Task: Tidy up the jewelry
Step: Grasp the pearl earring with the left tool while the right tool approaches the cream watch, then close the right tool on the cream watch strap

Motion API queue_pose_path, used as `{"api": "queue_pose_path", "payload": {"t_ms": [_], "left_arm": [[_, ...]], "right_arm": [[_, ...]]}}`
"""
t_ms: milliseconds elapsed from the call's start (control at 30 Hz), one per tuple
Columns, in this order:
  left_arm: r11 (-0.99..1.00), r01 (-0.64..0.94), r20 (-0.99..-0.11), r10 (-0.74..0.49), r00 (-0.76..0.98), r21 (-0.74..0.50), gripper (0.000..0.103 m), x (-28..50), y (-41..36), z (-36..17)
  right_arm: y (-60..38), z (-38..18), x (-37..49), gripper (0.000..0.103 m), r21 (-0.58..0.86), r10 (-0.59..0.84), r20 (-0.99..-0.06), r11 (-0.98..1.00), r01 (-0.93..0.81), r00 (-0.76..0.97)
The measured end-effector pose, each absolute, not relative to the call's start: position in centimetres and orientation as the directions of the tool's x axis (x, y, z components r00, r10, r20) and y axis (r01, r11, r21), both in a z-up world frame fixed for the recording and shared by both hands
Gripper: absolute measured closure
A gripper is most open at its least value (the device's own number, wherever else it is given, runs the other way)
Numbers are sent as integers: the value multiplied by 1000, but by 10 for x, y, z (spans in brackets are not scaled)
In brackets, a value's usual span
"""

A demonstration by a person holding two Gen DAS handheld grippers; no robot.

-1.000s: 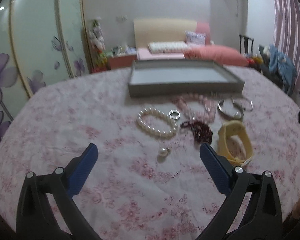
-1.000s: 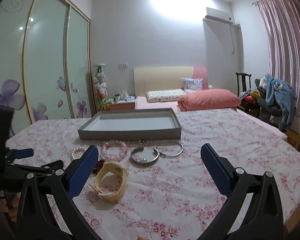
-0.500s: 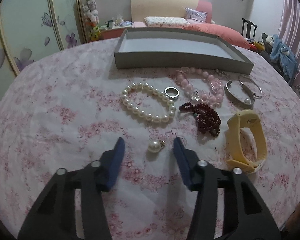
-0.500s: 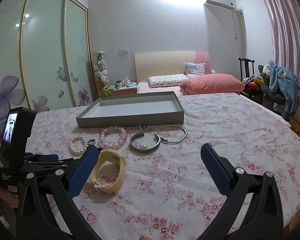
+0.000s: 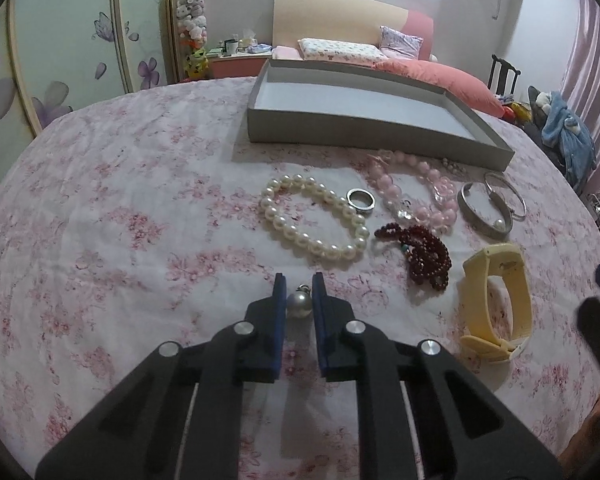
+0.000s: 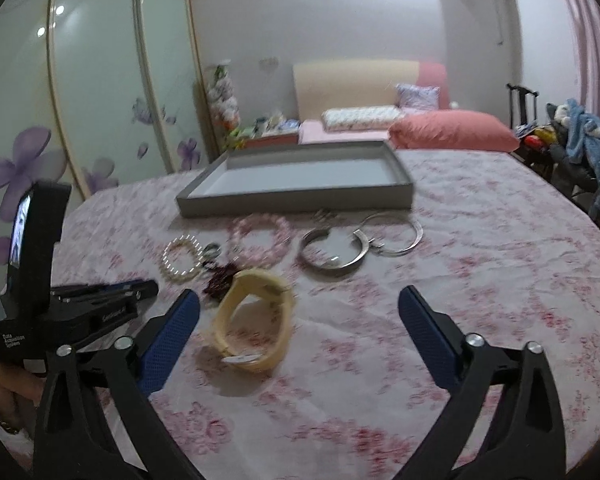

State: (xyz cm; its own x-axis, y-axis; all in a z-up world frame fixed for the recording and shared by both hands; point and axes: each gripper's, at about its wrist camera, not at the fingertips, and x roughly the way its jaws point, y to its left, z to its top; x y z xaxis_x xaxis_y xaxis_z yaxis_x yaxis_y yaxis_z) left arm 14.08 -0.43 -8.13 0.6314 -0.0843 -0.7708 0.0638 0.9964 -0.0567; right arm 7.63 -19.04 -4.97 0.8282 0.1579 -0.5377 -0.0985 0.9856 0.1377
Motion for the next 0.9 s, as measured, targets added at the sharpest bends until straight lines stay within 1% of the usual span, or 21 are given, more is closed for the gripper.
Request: {"api": "queue_pose_path", "payload": {"t_ms": [100, 300, 400, 467, 500, 567, 667, 900], "left_arm": [[997, 52, -761, -78, 644, -58, 89, 140, 2, -76], [998, 15, -747, -53, 662, -58, 89, 139, 20, -70], [998, 1, -747, -45, 664, -59, 89, 138, 27, -70], [998, 0, -747, -45, 664, -60, 89, 138, 29, -71], [998, 0, -747, -45, 664, -60, 89, 138, 30, -71], [998, 2, -747, -47, 664, -61, 89, 138, 30, -71], [998, 6, -746, -50, 664, -61, 89, 137, 29, -71], [998, 20, -745, -56, 665, -57, 89, 137, 23, -71]], "right_arm": [[-173, -53, 88, 11, 118, 157, -598, 987, -107, 786], [-153, -62, 109, 14, 54, 91, -669, 996, -74, 738], [-150, -72, 119, 19, 42, 66, -711, 998, -51, 700], [-151, -77, 122, 25, 39, 57, -733, 998, -42, 678], [-153, -80, 123, 26, 42, 60, -741, 998, -43, 669], [-154, -83, 126, 33, 65, 83, -757, 997, -52, 648], [-154, -84, 125, 37, 74, 100, -761, 995, -67, 641], [-147, -85, 127, 38, 48, 87, -775, 996, -80, 625]]}}
